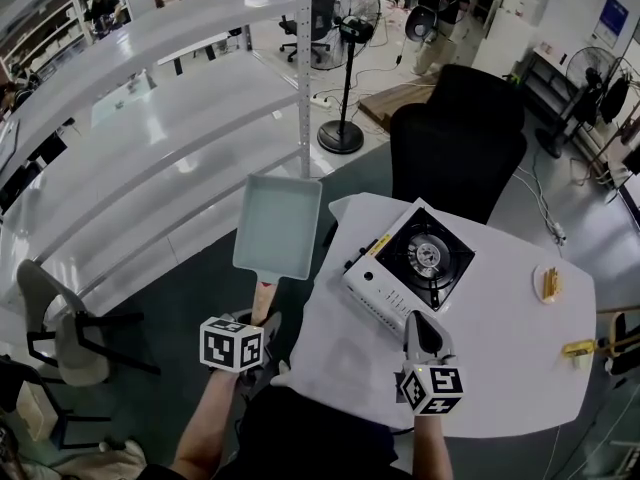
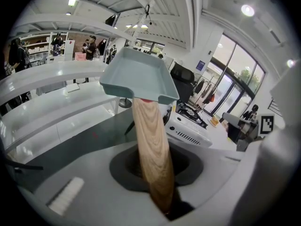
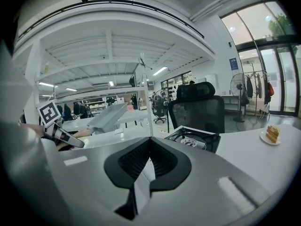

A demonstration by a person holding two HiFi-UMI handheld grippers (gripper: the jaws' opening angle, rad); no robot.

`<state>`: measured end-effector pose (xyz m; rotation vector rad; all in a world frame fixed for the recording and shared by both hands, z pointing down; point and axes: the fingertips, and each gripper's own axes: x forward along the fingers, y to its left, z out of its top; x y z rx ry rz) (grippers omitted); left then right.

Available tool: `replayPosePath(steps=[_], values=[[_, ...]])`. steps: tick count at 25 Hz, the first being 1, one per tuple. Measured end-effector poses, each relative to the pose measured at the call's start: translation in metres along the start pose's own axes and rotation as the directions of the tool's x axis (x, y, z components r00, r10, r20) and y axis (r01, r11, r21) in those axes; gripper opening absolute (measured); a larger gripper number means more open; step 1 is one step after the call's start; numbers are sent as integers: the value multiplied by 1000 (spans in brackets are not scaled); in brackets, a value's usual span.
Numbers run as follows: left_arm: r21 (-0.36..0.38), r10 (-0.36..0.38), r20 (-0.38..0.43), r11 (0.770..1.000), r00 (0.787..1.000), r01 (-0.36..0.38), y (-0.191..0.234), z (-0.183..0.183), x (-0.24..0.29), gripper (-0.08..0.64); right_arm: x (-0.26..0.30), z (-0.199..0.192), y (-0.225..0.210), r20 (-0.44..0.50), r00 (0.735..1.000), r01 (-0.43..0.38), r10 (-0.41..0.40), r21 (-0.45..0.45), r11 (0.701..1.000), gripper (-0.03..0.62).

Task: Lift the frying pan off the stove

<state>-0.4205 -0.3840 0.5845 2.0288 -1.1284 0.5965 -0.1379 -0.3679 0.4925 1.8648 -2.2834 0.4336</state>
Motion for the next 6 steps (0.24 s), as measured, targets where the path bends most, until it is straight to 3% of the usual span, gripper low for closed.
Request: replayPosePath(steps=[6], values=[[2, 3, -4, 1000, 1000, -2, -2, -2, 0, 121, -4, -1, -3, 3, 1000, 6, -6, 3, 1000, 5]])
